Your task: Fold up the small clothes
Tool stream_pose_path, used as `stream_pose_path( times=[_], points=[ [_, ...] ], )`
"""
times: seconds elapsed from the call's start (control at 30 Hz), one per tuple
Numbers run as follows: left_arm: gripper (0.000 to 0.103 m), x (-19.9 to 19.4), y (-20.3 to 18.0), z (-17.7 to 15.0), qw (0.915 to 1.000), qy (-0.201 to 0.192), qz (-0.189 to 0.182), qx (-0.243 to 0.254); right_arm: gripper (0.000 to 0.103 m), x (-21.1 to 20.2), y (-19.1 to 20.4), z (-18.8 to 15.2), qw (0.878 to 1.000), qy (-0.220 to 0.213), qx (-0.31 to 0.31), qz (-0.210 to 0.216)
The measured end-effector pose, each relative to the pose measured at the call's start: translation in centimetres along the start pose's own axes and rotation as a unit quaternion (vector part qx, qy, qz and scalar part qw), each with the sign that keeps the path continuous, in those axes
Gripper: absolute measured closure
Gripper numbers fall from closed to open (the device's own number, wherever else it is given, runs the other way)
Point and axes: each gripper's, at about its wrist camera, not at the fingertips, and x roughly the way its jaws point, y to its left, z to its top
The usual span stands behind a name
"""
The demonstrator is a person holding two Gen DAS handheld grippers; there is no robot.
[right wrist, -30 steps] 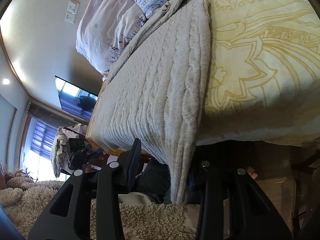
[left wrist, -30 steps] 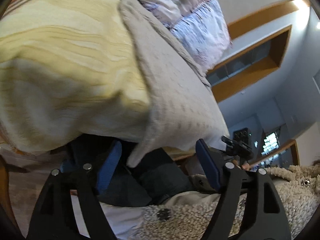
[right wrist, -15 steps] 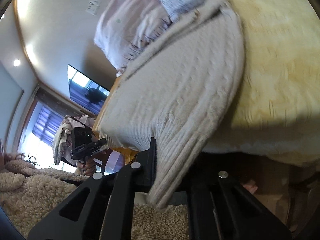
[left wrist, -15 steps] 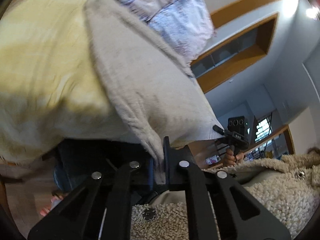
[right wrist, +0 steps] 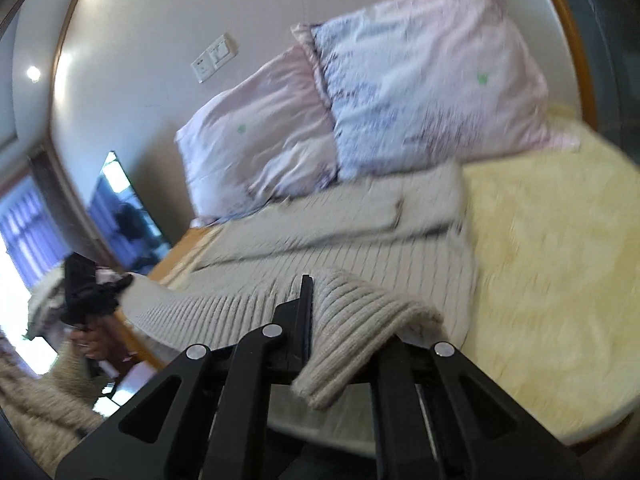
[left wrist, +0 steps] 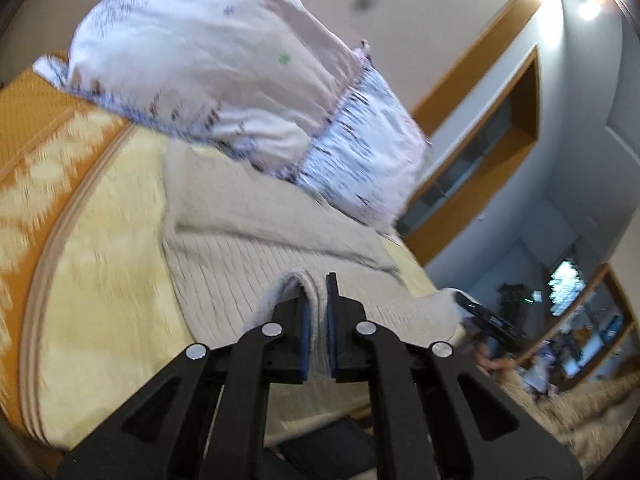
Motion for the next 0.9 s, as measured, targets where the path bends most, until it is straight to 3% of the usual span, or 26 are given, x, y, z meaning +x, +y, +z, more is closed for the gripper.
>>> stream_pose_path(
  times=[0.2, 0.63, 0.9],
  points=[
    [0.097, 4.3, 0.5, 5.3, 0.997, 0.001, 0.078, 0.003, 0.096, 2.8, -0.4, 2.2, 0.998, -0.015, -0.017, -0.063],
    [0.097, 10.2, 0.9, 12.5, 0.9899, -0.01, 0.14, 0.022, 0.096, 8.4, -2.8, 7.7, 0.995, -0.027, 0.025, -0.09],
    [0.097, 15.0, 5.2, 14.2, 0.9854, 0.011, 0.168, -0.026, 0.096, 14.9, -6.4, 9.0, 0.991, 0.022, 0.09, -0.095]
  ],
)
